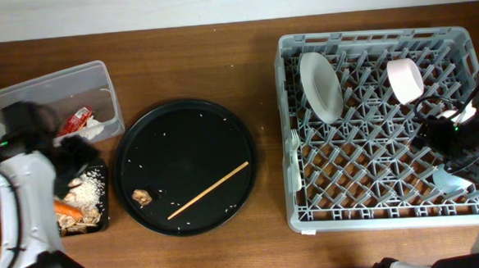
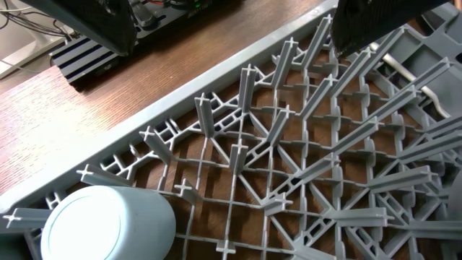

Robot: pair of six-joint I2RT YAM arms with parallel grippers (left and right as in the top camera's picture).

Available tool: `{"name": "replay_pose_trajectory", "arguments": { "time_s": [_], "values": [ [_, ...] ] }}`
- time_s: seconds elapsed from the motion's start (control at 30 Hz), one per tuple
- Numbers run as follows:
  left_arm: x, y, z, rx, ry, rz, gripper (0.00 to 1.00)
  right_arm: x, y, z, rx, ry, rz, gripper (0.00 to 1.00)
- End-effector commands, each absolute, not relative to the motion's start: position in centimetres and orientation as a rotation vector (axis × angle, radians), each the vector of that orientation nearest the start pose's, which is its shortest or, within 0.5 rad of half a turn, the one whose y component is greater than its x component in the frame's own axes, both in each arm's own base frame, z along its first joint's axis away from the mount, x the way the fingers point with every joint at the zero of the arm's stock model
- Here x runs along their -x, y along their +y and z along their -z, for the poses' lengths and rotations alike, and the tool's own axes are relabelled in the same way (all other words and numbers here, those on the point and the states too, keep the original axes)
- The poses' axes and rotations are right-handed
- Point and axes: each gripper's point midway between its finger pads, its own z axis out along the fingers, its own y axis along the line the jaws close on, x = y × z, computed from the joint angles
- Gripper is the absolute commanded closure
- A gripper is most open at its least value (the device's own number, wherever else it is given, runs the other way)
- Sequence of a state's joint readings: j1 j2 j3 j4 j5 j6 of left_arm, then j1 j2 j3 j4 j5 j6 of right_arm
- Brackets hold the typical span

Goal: Sort waste into correct bins and load items into the dishwasher rack
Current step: 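Grasp the brown shell on the round tray with the left gripper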

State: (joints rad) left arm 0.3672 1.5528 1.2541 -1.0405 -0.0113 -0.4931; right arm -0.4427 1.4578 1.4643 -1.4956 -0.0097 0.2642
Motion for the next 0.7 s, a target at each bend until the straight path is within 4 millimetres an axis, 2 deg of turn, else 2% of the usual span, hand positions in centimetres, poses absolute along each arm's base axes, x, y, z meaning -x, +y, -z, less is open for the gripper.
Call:
{"name": "replay_pose_trajectory", "arguments": {
  "time_s": [0.0, 0.1, 0.2, 0.33, 0.47, 0.67],
  "values": [
    [-30.5, 5.9, -11.5, 0.964, 2.815, 0.051, 0.19, -23.3, -10.8, -19.6, -1.05, 2.859, -0.01, 0.11],
    [-29.4, 1.7, -9.0, 0.809, 2.958, 0.041, 0.19, -23.3, -10.8, -19.6, -1.051, 2.858, -0.01, 0.11],
    [-27.7, -0.2, -6.0, 0.767, 3.067, 0.012, 0.19, -23.3, -10.8, -19.6, -1.05, 2.858, -0.01, 0.11],
    [-26.5, -0.1, -3.6, 0.763, 3.14, -0.053, 0.19, -23.3, -10.8, -19.6, -1.05, 2.858, -0.01, 0.11],
    [-26.5, 1.2, -2.6, 0.756, 3.148, -0.191, 0.19, -23.4, -10.8, -19.6, -1.049, 2.855, -0.01, 0.11],
    [-26.4, 1.4, -0.7, 0.761, 3.19, -0.228, 0.21, -23.4, -10.8, -19.6, -1.049, 2.855, -0.01, 0.11]
  ]
}}
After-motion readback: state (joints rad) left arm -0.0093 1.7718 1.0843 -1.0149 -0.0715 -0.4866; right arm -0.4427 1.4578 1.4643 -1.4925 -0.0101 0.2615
